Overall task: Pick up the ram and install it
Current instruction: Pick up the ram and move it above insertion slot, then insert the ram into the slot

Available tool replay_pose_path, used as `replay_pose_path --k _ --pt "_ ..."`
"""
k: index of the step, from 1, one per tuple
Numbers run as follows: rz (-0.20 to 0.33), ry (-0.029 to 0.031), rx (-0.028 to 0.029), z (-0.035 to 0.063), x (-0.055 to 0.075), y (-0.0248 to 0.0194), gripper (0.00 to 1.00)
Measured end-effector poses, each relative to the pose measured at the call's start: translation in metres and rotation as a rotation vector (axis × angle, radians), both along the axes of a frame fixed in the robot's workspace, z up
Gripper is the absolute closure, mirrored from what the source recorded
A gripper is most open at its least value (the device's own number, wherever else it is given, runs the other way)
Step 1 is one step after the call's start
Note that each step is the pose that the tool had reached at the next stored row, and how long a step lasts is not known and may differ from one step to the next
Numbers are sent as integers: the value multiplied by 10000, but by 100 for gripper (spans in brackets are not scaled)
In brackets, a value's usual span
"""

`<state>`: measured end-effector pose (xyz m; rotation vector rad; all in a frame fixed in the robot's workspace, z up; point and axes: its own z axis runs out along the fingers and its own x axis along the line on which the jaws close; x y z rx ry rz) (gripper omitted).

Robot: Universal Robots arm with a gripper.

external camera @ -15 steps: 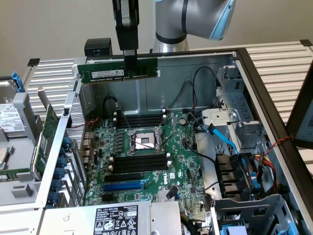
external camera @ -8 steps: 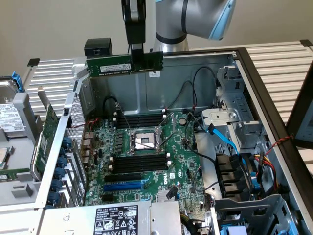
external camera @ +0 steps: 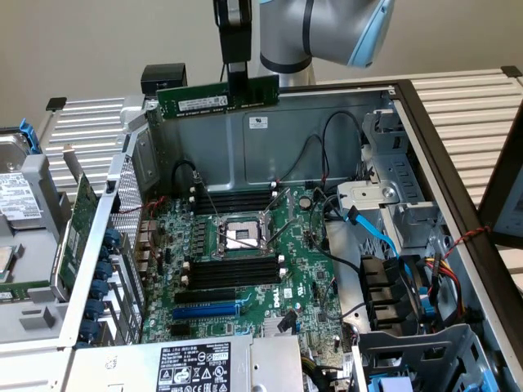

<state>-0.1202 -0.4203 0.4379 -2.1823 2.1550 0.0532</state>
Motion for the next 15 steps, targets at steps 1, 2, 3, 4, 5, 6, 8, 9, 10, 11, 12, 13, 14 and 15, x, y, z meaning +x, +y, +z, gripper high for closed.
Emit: replay_pose_path --k 1,2,3,4,5,6,8,9,10,11,12,13,14,15 --pt "0 -4 43 -5 0 9 88" --pt "1 -6 88 -11 0 20 88" --pt "0 -7 133 -18 0 35 88" --pt "0 -7 177 -23 0 52 88" --pt "0 -8 229 -28 0 67 88" --pt "1 -8 291 -35 1 77 88" --pt "0 -7 381 -53 0 101 88" --pt "1 -8 438 -64 0 107 88" --pt "2 -8 501 -76 2 109 88" --pt "1 -6 558 -84 3 110 88" --pt "0 -6 614 -94 4 111 88" --pt "0 -8 667 -104 5 112 88" --pt "0 -7 719 -112 5 113 88" --pt "1 -7 773 -121 5 114 88"
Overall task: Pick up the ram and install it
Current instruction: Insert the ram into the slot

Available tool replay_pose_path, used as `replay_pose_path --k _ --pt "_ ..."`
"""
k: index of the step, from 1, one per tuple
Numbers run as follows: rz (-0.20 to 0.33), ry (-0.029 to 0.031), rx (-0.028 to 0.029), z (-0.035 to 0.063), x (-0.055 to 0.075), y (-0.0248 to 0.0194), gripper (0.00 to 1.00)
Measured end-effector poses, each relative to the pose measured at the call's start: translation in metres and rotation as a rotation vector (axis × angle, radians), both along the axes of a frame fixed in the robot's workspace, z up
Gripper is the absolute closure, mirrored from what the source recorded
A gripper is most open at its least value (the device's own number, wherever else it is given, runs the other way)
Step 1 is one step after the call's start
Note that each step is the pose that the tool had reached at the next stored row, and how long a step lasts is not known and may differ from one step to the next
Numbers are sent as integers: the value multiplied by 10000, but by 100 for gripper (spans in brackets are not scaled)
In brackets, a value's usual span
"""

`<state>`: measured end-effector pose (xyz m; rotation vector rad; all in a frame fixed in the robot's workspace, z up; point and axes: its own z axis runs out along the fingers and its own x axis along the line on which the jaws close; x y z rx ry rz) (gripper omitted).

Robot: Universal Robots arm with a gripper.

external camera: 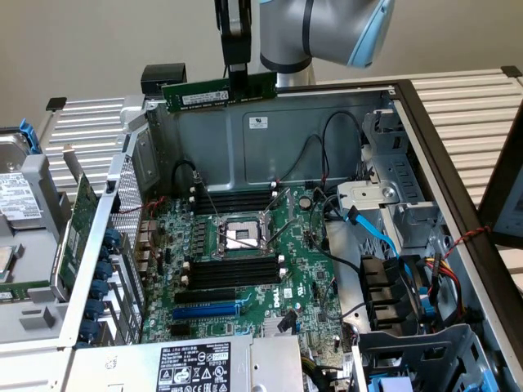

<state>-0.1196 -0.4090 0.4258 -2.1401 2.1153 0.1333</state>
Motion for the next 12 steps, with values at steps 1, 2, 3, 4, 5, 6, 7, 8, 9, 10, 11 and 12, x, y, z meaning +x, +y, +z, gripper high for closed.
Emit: replay_pose_path --k 1,2,3,4,5,6,7,8,9,10,11,12 --pt "-1 -1 57 -13 0 1 88" --pt "-2 0 105 -25 0 2 88" --pt "-5 0 146 -38 0 3 88" --pt "-9 0 181 -54 0 4 88" --pt "-14 0 209 -72 0 5 88" --pt "-16 1 220 -89 1 5 88" --pt "-26 5 221 -107 2 6 88" --pt "-48 6 222 -125 2 7 88" --pt "-69 5 207 -137 2 8 88" --pt "-88 5 153 -143 1 7 88" --pt "-113 3 26 -145 1 7 88" --pt "-132 1 -100 -146 2 7 88"
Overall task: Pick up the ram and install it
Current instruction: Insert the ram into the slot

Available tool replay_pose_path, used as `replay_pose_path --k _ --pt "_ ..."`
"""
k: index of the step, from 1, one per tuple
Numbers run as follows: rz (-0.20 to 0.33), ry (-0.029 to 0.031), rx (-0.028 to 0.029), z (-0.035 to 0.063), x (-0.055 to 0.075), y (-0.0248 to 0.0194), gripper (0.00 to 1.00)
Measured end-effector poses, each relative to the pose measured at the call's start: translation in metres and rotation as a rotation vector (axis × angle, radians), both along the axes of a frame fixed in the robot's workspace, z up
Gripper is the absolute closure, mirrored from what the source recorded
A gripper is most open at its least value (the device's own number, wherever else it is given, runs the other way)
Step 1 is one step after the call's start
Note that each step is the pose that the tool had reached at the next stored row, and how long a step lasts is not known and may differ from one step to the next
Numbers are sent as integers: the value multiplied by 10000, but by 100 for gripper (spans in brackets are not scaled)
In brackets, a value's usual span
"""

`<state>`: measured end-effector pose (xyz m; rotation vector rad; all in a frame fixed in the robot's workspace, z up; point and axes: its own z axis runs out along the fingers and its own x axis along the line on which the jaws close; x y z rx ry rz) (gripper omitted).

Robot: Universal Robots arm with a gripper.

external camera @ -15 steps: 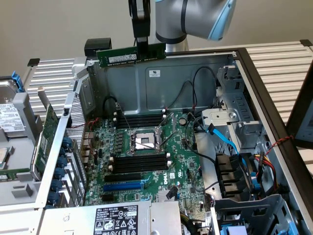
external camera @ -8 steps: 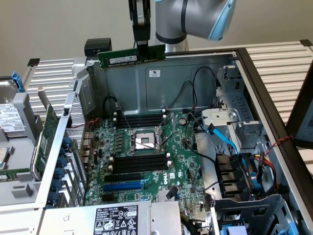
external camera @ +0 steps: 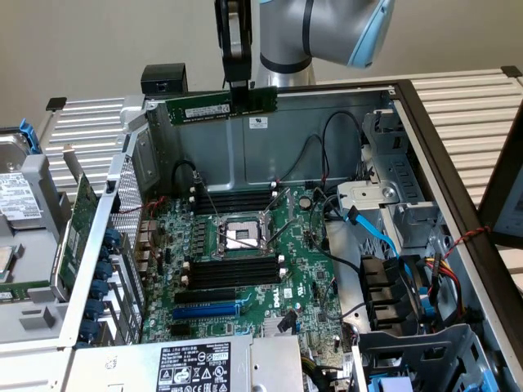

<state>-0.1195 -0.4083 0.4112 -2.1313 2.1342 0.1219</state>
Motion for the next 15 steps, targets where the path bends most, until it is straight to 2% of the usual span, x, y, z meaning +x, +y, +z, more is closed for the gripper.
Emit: replay_pose_path --k 1,2,3,4,10,12,15 --pt "-21 -1 -158 -1 0 0 88" --pt "-41 -2 -288 -3 0 0 88" --pt "-55 -3 -358 -8 0 2 88" --pt "-68 -4 -381 -18 0 7 88" --pt "-212 -2 -403 -116 0 29 88" --pt "-269 0 -456 -134 0 30 88" --pt "-376 0 -585 -156 0 30 88"
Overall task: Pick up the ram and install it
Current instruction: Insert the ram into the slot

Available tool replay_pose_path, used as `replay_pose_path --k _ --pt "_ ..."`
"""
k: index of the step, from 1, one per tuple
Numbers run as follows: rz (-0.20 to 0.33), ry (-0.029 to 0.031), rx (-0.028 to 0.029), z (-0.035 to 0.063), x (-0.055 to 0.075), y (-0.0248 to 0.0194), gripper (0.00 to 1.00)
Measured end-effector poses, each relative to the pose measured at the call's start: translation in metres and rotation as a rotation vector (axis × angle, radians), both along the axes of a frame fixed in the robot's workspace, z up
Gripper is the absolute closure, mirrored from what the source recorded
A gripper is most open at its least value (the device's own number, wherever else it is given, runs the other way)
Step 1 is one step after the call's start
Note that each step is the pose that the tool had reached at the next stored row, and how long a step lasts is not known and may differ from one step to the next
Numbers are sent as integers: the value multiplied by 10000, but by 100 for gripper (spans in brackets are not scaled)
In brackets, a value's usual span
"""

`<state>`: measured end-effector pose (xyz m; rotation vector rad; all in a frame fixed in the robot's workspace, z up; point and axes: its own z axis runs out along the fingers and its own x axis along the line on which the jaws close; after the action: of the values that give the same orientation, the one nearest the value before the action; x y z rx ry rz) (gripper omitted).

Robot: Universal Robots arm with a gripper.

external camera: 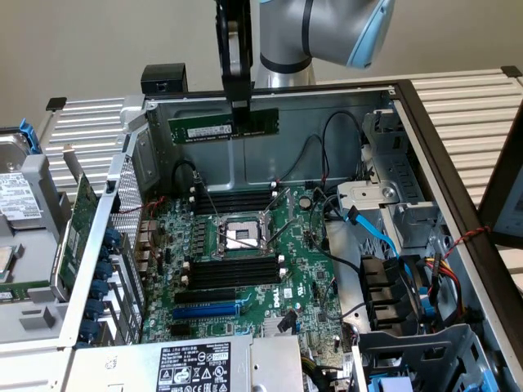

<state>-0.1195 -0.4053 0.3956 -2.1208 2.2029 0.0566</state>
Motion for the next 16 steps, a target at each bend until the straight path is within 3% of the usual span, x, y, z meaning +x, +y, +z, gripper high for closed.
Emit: replay_pose_path --k 4,16 --pt "-90 -1 -111 -41 0 2 88" --pt "-260 8 -118 -255 0 -2 88"
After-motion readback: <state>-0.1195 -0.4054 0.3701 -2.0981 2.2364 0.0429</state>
